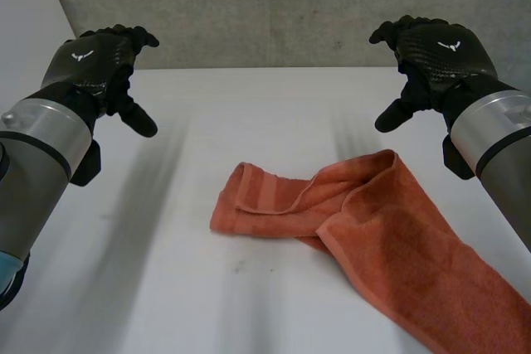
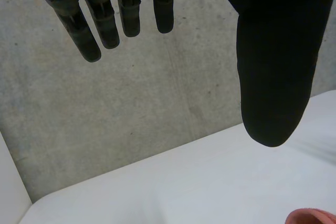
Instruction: Fold the laundry
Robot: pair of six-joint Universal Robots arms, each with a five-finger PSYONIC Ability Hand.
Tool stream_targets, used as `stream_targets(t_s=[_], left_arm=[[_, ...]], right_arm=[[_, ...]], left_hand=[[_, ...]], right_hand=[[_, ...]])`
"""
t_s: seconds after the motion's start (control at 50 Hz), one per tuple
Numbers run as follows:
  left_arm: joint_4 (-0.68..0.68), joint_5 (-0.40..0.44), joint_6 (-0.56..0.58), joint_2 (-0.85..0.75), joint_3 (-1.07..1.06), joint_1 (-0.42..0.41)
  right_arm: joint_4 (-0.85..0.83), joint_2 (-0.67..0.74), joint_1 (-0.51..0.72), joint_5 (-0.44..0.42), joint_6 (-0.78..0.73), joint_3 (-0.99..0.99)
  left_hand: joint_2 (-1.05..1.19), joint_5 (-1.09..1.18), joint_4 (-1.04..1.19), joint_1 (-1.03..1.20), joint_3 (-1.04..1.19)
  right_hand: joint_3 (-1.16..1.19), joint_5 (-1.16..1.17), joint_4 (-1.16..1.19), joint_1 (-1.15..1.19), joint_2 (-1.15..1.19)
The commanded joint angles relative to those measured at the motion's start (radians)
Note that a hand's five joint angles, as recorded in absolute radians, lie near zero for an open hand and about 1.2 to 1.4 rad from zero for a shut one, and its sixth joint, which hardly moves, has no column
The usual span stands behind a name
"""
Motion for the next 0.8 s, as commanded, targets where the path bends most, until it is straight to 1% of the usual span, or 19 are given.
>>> stream_targets(t_s=[0.02,0.34,0.52,0.8], left_arm=[[0.014,-0.055,-0.009,-0.04,0.025,0.009],[0.013,-0.053,-0.006,-0.049,0.008,0.002],[0.018,-0.054,-0.005,-0.049,0.002,-0.003],[0.024,-0.057,-0.011,-0.049,-0.015,-0.009]], right_arm=[[-0.002,0.055,-0.011,-0.016,-0.031,-0.046],[-0.002,0.025,-0.01,-0.014,-0.041,-0.035],[-0.003,0.023,-0.007,-0.005,-0.092,-0.026],[-0.009,0.023,-0.008,0.006,-0.095,-0.02]], left_hand=[[-0.102,-0.1,-0.103,-0.105,-0.105],[-0.102,-0.1,-0.103,-0.105,-0.105],[-0.093,-0.091,-0.093,-0.095,-0.096],[-0.09,-0.088,-0.09,-0.092,-0.093]], right_hand=[[-0.128,-0.176,-0.127,-0.084,-0.123],[-0.128,-0.176,-0.127,-0.084,-0.123],[-0.128,-0.176,-0.127,-0.084,-0.123],[-0.128,-0.176,-0.127,-0.084,-0.123]])
